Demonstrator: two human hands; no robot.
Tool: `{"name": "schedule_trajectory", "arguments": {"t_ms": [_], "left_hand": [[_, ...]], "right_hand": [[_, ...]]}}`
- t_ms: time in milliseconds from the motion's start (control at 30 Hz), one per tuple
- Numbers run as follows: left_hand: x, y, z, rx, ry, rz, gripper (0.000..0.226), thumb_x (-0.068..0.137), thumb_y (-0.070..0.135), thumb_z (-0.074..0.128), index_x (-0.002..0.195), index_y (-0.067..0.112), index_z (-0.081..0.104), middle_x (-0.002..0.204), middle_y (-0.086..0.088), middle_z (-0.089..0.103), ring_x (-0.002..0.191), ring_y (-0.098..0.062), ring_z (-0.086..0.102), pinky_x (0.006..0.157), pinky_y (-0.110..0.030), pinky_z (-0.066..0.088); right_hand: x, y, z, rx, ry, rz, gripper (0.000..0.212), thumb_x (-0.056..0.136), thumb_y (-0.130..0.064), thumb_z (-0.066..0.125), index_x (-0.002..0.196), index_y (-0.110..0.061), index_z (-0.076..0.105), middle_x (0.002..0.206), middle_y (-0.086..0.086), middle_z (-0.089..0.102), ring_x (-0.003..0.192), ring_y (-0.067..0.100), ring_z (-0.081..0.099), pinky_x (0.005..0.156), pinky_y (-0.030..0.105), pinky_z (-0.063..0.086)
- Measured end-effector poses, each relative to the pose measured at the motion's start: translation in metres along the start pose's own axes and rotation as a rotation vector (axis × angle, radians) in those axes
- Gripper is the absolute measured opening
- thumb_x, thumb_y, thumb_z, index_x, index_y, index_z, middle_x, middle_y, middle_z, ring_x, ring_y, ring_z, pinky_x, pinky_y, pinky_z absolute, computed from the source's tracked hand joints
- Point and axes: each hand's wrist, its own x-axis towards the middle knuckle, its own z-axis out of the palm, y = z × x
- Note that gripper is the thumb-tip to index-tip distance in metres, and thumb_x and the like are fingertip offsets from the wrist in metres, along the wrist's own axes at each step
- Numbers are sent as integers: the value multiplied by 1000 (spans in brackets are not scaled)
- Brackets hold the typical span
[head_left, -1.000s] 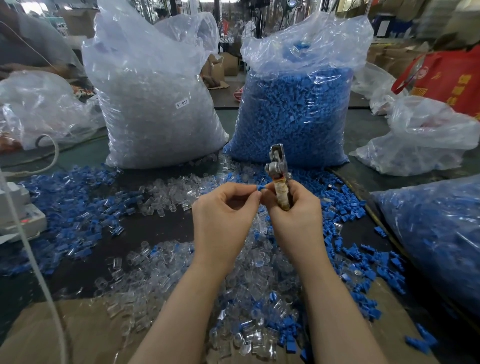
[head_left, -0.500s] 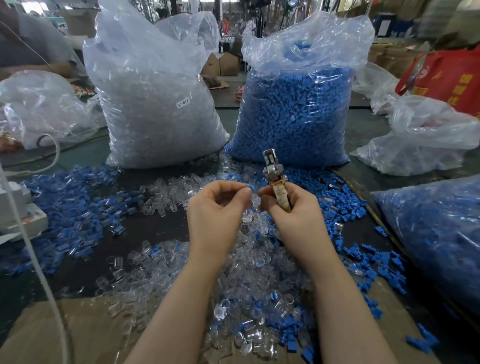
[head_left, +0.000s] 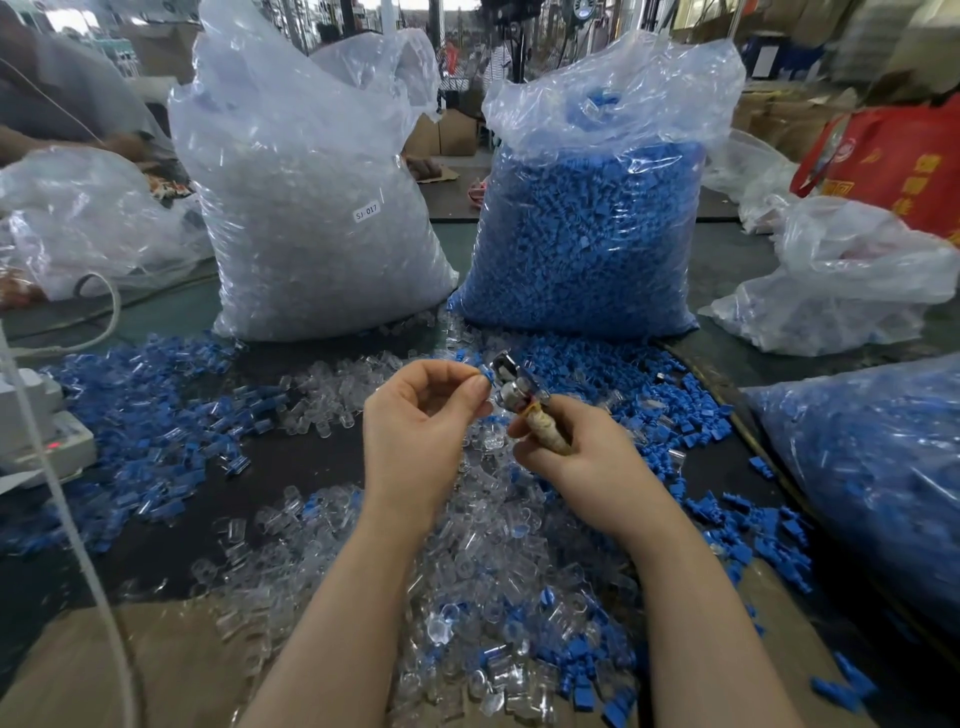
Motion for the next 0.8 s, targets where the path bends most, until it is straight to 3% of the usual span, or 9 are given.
{"name": "schedule_trajectory", "arguments": {"t_ms": [333,467,567,800], "left_hand": [[0,1,-3,-12,-63,34,13,85,-2,69,83,11,69,74,3,73,71,-7,70,68,-15,54],[0,2,-4,-25,-73,29,14,85,-3,68,83,11,69,75,3,73,72,-9,70,69,-17,55],[1,1,-4,-23,-73,21,14,86,-3,68,83,11,69,75,2,73,72,-9,70,69,-18,55],[0,0,-4,-9,-68,22,14,86,-3,67,83,11,68,74,5,72,71,-6,69,67,-15,54]], "right_hand": [[-1,-1,1,-101,-15,-31,9,88,-17,64,95,-22,62,83,0,66,77,26,61,73,47,53],[-2,-1,3,-141,15,-24,8,84,-17,59,91,-18,62,76,2,62,65,21,54,65,44,50],[-3,-4,5,-168,45,-13,21,72,-24,50,88,-16,62,71,3,59,61,22,50,60,44,48],[-3,-2,8,-208,95,-16,27,66,-27,43,82,-18,61,66,1,58,62,24,53,58,43,48]]}}
